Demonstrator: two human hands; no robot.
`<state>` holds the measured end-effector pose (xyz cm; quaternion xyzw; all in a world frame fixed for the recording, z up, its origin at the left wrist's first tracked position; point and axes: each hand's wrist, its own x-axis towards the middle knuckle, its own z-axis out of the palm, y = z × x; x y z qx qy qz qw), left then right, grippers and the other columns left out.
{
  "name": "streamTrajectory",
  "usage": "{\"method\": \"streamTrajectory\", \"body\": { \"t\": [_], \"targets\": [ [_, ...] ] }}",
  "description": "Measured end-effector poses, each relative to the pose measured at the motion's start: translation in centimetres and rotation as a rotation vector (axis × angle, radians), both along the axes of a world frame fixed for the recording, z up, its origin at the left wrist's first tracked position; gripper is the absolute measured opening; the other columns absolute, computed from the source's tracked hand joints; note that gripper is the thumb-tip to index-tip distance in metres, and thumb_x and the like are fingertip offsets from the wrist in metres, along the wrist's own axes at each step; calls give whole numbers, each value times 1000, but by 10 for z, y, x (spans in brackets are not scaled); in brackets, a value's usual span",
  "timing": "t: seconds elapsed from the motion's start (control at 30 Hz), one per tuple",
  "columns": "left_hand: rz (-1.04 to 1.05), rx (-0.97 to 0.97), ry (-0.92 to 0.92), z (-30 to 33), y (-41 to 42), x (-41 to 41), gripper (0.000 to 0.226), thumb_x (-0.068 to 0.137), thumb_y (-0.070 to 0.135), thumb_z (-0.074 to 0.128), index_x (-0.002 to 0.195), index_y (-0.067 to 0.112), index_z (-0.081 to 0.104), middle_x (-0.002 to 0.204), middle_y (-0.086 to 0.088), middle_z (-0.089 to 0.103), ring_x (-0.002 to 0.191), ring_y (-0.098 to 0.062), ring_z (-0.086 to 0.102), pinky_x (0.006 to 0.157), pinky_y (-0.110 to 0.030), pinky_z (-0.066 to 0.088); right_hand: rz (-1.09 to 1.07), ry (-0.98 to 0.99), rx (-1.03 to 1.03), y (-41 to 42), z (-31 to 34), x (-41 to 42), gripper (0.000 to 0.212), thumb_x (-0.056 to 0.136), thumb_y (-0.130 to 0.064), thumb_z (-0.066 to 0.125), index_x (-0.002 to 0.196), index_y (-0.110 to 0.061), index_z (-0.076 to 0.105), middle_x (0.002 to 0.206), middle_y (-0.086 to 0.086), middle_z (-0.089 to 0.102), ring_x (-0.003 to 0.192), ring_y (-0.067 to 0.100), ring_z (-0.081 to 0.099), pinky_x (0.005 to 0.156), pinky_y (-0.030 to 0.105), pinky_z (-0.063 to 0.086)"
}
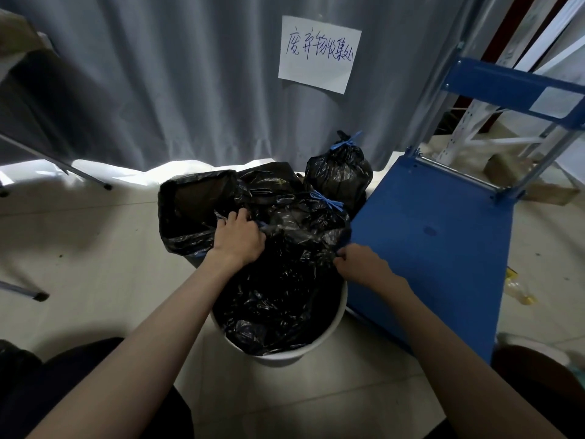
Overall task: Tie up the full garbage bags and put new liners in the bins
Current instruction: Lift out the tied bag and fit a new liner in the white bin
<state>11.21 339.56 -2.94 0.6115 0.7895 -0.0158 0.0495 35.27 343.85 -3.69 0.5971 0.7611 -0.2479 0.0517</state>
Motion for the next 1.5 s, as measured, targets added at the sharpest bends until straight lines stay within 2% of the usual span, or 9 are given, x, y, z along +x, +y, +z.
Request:
{"method": "streamTrajectory", "body": {
  "t": [0.1, 0.27, 0.47, 0.63, 0.93, 1.07, 1.17, 1.33, 1.5],
  "targets": [
    [-97, 124, -43, 6, -2, 5, 41, 95, 41, 50, 125, 15, 58, 133, -9, 44, 123, -30, 43, 103, -45, 35, -24, 23, 30, -1, -1, 1, 29, 95, -23, 47, 68, -11, 46, 87, 8, 49, 87, 25, 52, 72, 36, 44],
    [-258, 223, -402, 24, -12, 26, 19, 85, 42, 67, 93, 25, 68, 100, 5, 62, 98, -17, 60, 90, -38, 49, -12, 172, 206, -4, 5, 11, 13, 91, -3, 44, 83, -12, 49, 102, 10, 41, 92, 29, 47, 76, 43, 45],
    [-273, -210, -582, 33, -42, 67, 48, 61, 71, 74, 68, 24, 74, 63, 12, 69, 63, -2, 64, 66, -21, 53, 326, 185, 66, -20, 20, 18, 36, 78, 8, 59, 84, -26, 68, 102, 1, 38, 91, 15, 47, 63, 14, 35],
    [-350, -289, -624, 23, -48, 72, 33, 79, 34, 77, 59, 12, 64, 50, 7, 51, 48, -4, 43, 57, -19, 38, 466, 148, 39, -34, 19, 26, 32, 77, -3, 72, 100, -24, 68, 102, -3, 34, 90, 11, 43, 66, 11, 36],
    [-137, -208, -1058, 36, -44, 56, 32, 93, 25, 64, 61, 18, 67, 65, -4, 60, 62, -13, 53, 62, -23, 43, 375, 299, 211, -49, 15, 22, 42, 73, -11, 75, 99, -28, 47, 103, -6, 33, 85, 22, 51, 72, 46, 52],
    [-141, -130, -1068, 30, -40, 53, 10, 88, 20, 72, 89, 11, 69, 77, -3, 63, 71, -14, 56, 74, -30, 46, 356, 345, 308, -45, 21, 17, 21, 81, -14, 71, 94, -25, 58, 101, -5, 38, 84, 18, 51, 74, 44, 51],
    [-221, -28, -1078, 27, -38, 55, 34, 80, 12, 79, 110, 16, 63, 87, 0, 63, 74, -15, 56, 79, -32, 50, 334, 269, 288, -37, 28, 23, 13, 84, -19, 72, 92, -25, 64, 102, -4, 40, 91, 18, 51, 81, 41, 50],
    [-481, -214, -838, 18, -43, 78, 24, 88, 11, 68, 110, 18, 73, 95, 3, 74, 89, -3, 65, 90, -16, 46, 263, 103, 155, -32, 29, 44, 20, 79, -12, 75, 75, -30, 66, 96, -4, 51, 94, 21, 58, 79, 35, 50],
    [-578, -333, -557, 7, -47, 94, 26, 84, 25, 73, 111, 23, 73, 98, 8, 73, 91, -7, 65, 86, -21, 49, 291, -139, -11, -34, 10, 47, 18, 84, -16, 62, 97, -22, 74, 105, 3, 70, 97, 27, 65, 85, 39, 55]
  ]
}}
